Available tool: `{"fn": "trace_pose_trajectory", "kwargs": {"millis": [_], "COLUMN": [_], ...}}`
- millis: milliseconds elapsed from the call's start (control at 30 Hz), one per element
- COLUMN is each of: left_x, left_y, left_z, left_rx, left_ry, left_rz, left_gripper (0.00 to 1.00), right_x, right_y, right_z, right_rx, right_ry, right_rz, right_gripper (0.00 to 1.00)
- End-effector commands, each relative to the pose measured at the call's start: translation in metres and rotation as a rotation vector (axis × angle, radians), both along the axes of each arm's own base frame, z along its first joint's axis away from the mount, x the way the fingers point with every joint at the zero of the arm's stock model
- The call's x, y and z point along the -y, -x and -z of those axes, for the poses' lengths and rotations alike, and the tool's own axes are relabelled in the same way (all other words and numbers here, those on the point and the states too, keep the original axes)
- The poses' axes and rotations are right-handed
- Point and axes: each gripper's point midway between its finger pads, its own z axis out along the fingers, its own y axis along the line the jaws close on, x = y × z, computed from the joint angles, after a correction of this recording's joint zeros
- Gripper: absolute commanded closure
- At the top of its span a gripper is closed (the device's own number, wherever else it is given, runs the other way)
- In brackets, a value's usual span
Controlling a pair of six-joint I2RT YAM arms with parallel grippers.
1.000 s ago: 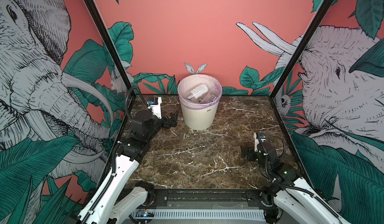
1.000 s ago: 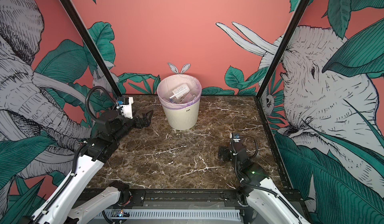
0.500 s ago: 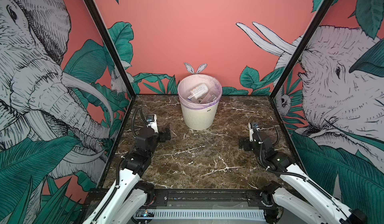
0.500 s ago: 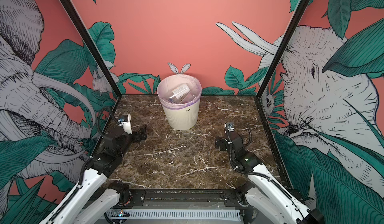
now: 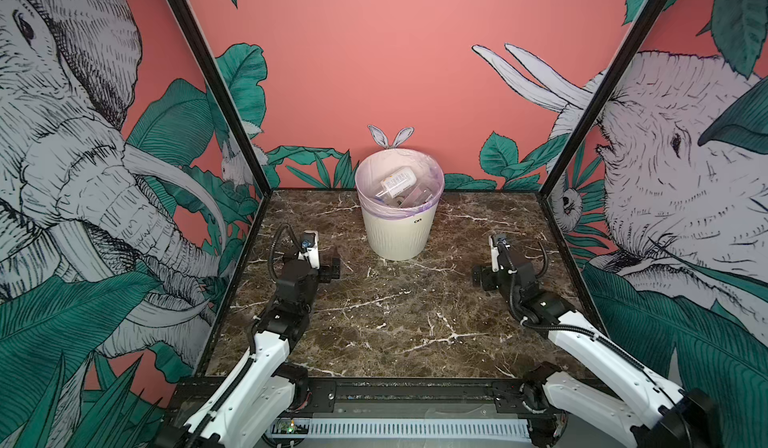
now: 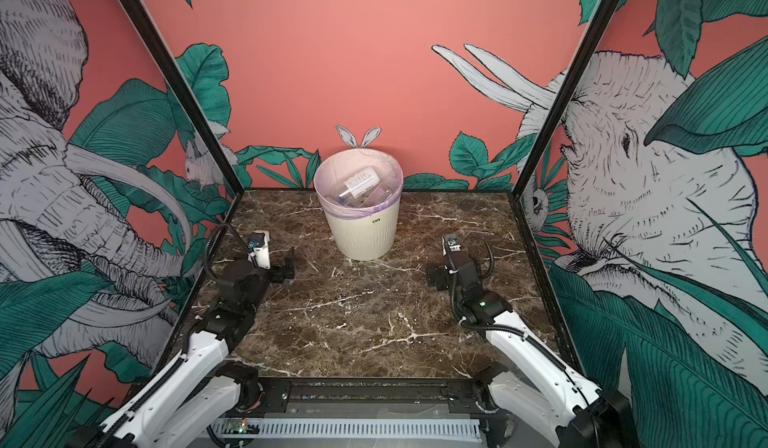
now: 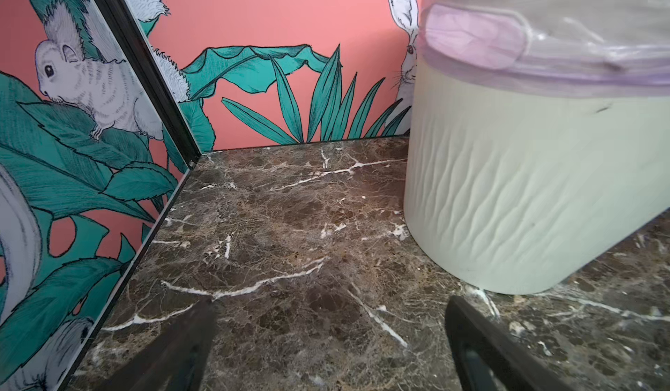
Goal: Throw the plastic bottles in the bin
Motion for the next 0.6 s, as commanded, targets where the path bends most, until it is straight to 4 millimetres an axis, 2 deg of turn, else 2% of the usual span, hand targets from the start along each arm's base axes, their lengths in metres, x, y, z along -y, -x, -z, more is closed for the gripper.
{"fn": "trace_pose_trajectory", "kwargs": {"millis": [0,100,333,567], "left_x": [0.002,-0.004,-0.022,-0.034], "left_y": [-0.008,-0.015,-0.031,-0.037], "left_z": [-0.011,-0.005,0.027,0.053], "left_rx": [0.099,0.095,0.038,-0.025], "left_ry": [0.009,0.013,-0.019,-0.077], "left_rz": [0.041,0.045,0.003,-0.017], "left_gripper": [0.0,0.0,0.01,0.0], "right_x": [-0.004,0.0,0.016,0.028], "right_y": [-0.015,-0.023,-0.04,-0.048], "right_z": [-0.018,-0.015,-0.002,0.011], "right_rx": [0.062,0.06,0.052,0.029], "right_ry": [-0.028,-0.022,-0.026,-0.008], "right_rz": [-0.011,0.007,0.052,0.074], "right_gripper": [0.01,0.01,0.0,0.0]}}
